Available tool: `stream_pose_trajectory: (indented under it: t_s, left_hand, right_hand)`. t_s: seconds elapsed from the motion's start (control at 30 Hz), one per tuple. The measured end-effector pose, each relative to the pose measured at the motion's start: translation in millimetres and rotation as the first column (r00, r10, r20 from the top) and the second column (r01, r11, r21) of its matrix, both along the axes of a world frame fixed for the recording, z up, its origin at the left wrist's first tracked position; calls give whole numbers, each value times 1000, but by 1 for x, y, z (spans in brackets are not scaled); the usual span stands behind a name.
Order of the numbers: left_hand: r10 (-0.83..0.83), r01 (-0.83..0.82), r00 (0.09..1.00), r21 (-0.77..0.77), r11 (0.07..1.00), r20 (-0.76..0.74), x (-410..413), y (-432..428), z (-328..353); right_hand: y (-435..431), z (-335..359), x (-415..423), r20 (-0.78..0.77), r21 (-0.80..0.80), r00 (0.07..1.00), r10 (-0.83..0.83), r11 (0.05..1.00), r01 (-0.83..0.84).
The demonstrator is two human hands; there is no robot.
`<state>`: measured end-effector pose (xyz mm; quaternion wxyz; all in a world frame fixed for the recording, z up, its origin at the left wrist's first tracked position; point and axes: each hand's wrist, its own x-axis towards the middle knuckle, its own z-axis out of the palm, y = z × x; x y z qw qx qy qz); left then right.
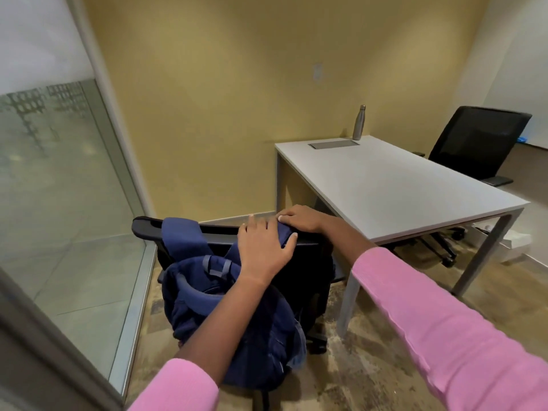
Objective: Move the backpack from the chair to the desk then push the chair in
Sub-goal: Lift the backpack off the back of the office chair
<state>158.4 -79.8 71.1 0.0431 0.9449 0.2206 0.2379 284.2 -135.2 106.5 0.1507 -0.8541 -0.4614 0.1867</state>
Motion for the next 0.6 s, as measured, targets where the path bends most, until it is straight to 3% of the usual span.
stream_pose_trajectory:
  t_s: [0.3,0.43,0.6]
  left_hand:
    - [-50,49,994,13,999,101,-1,3,-4]
    - [-94,101,983,-39,994,156,-4,6,-1]
    - [-150,161,972,-46,986,179,-10,7,1]
  right_hand:
    - [16,-6,10,-214,-78,977,19,996,-37]
    - [17,-4,20,-100,-93,993,57,993,-67]
    - [4,2,37,56,3,997,58,998,-58]
